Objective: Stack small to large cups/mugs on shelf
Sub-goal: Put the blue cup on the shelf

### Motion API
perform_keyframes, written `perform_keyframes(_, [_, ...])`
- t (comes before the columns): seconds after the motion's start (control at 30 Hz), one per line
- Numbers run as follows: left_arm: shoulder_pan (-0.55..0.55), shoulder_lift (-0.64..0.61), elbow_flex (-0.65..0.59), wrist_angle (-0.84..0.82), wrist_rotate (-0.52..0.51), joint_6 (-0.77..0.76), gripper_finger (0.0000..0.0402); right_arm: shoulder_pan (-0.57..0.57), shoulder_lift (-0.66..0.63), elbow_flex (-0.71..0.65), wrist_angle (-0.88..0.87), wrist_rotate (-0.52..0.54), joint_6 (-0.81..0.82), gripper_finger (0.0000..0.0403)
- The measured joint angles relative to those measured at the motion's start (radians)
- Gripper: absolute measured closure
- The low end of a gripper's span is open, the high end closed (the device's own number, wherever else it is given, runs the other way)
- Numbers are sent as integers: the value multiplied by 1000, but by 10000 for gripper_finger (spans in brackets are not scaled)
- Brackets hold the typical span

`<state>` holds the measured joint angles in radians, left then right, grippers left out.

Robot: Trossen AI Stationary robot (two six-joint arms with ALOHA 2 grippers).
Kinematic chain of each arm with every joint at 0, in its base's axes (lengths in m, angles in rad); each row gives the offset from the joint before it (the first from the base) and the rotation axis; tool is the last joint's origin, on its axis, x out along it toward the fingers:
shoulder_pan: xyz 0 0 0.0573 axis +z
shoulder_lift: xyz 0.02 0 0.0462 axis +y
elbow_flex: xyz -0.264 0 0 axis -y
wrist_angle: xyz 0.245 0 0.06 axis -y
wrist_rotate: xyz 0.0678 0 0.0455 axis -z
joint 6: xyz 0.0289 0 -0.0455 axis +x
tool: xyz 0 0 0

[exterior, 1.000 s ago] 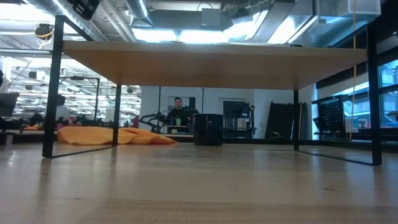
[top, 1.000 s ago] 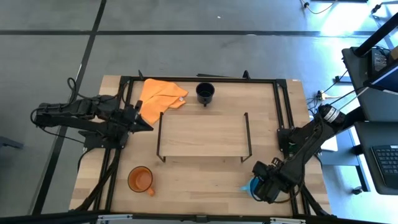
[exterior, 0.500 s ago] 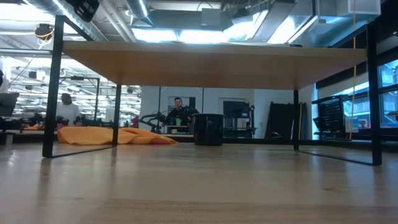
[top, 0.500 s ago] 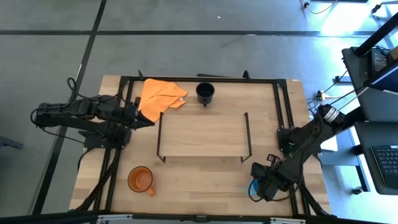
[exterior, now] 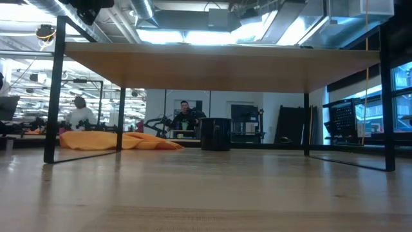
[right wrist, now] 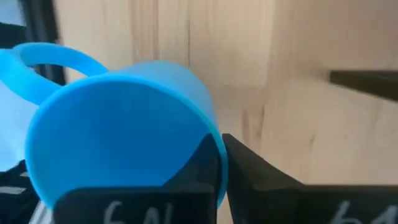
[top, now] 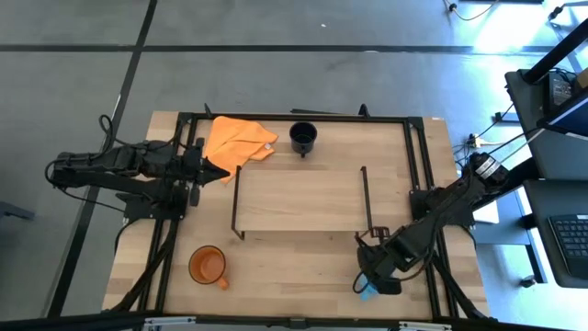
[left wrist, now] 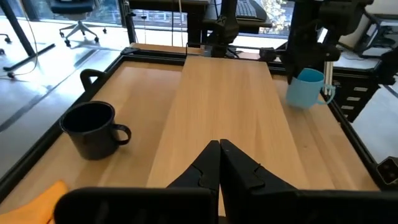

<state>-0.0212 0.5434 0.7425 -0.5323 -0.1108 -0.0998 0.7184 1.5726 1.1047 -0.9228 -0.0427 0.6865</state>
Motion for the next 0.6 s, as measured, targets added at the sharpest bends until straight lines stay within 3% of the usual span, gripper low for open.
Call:
perform_keyframes(0.23, [0,0,0,1,-3,-2,401,-65,-19,159,-127,24,-143,394])
perform_keyframes(0.5, [0,0,0,-10,-9,-1,401,-74,-18,362,-292,10,-147,394])
perform_keyframes(0.6, [0,0,0,-82,-26,25,401,-90,-18,468,-378,68,-203,394])
